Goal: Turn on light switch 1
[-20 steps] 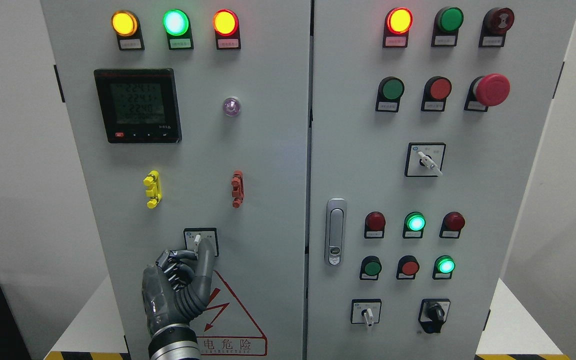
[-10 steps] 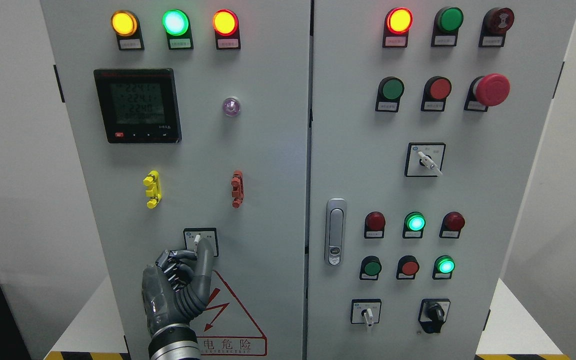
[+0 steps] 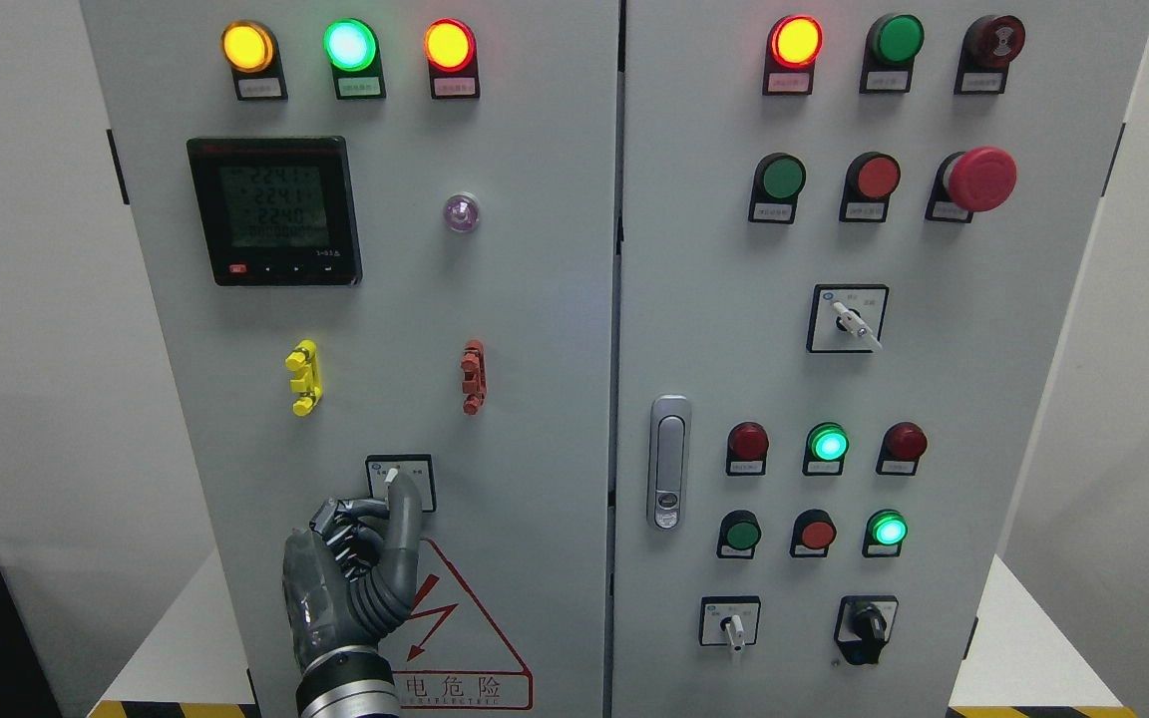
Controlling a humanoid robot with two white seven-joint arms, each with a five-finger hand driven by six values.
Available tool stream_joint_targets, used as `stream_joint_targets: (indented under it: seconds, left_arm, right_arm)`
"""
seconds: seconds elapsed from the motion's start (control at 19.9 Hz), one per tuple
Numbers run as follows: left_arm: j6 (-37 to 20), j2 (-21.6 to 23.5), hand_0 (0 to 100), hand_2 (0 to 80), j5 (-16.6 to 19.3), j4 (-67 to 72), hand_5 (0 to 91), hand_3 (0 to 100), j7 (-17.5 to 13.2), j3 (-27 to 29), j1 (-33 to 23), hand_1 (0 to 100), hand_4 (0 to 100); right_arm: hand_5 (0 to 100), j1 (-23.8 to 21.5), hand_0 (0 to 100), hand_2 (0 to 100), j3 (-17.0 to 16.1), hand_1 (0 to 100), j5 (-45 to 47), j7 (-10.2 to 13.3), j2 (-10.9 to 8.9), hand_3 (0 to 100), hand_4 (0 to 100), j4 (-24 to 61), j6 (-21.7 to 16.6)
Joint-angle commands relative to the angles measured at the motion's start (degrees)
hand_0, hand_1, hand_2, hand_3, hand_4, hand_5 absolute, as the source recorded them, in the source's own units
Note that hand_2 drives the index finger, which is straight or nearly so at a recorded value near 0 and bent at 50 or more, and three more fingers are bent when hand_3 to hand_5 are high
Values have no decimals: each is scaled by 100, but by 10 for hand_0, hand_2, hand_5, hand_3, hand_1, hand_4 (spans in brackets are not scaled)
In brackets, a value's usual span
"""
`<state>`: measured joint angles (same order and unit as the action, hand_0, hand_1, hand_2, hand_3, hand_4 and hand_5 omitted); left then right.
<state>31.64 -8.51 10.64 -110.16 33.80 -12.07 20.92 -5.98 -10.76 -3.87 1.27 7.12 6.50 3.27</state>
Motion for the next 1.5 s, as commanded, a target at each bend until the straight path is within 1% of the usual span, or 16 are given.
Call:
stream_joint_targets:
  seconds: [0.0,0.5,1.45]
  left_arm:
    - [0,-2,388,594,-1,3,857,970,4,-15,0,407,953]
    - [9,7,421,594,-1,21,858,974,4,-50,18,402,955]
    - [0,-2,483,600,-18,74,857,987,-5,-68,44,361,964]
  right_arm:
    - [0,0,0,0,4,0,0,5,0,0,0,0,-2]
    - [0,0,0,0,-5,0,0,-4,0,0,0,0,-2]
    - [0,0,0,0,4,0,0,5,0,0,0,0,-2]
